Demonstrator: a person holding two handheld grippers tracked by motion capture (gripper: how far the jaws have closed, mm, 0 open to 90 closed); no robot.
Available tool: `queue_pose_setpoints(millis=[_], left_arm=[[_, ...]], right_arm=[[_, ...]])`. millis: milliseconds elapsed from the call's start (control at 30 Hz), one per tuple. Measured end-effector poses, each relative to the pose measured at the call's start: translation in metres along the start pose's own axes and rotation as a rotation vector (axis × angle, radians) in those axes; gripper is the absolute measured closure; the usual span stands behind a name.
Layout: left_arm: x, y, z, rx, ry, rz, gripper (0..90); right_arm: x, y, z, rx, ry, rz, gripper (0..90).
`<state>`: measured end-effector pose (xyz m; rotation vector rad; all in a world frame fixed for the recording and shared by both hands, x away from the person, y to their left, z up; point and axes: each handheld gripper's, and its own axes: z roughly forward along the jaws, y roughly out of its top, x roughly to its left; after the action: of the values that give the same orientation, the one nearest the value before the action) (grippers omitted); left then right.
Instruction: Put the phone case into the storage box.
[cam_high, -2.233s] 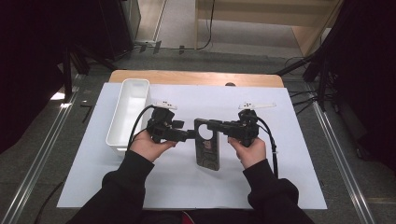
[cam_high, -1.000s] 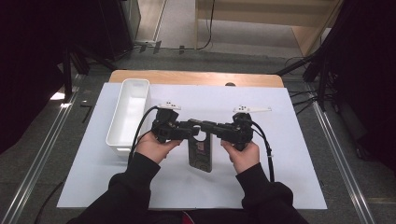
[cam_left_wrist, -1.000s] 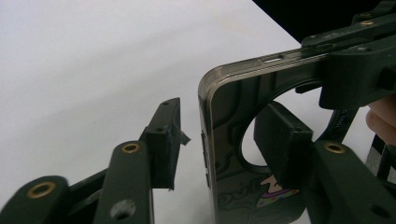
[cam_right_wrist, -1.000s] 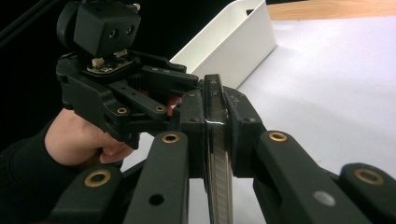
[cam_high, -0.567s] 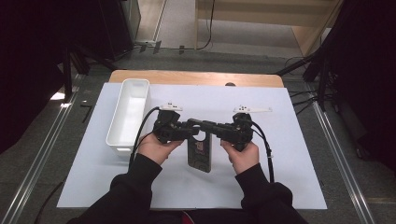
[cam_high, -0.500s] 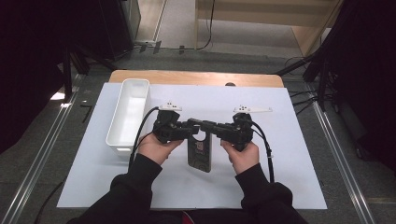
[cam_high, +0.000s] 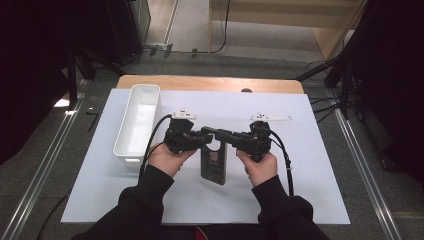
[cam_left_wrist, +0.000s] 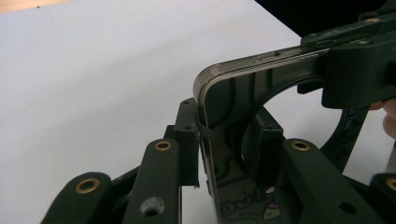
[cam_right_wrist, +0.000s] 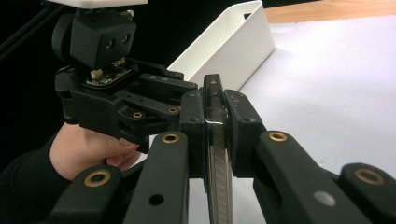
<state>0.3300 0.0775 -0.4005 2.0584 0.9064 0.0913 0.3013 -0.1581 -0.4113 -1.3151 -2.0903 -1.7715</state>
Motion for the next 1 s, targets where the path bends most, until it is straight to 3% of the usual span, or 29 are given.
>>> queue_pose_setpoints(millis=[533,800,1000], left_arm=[[-0.0024,0.0016,-0.0035,-0.018,0.019,0.037,70.8],[-0.002,0.0016,-0.0031,-0.01,0.017,0.035,70.8],[-0.0022,0.0021,-0.0043,-0.016,0.019,0.04,70.8]], right_arm=[[0.0013,0.0009,-0.0007,-0.013,0.011,0.0,76.9],[0.0007,0.0013,-0.0003,0.0,0.012,0.001,76.2],[0.0006,0.0016,0.0002,0.003,0.014,-0.003,70.3]])
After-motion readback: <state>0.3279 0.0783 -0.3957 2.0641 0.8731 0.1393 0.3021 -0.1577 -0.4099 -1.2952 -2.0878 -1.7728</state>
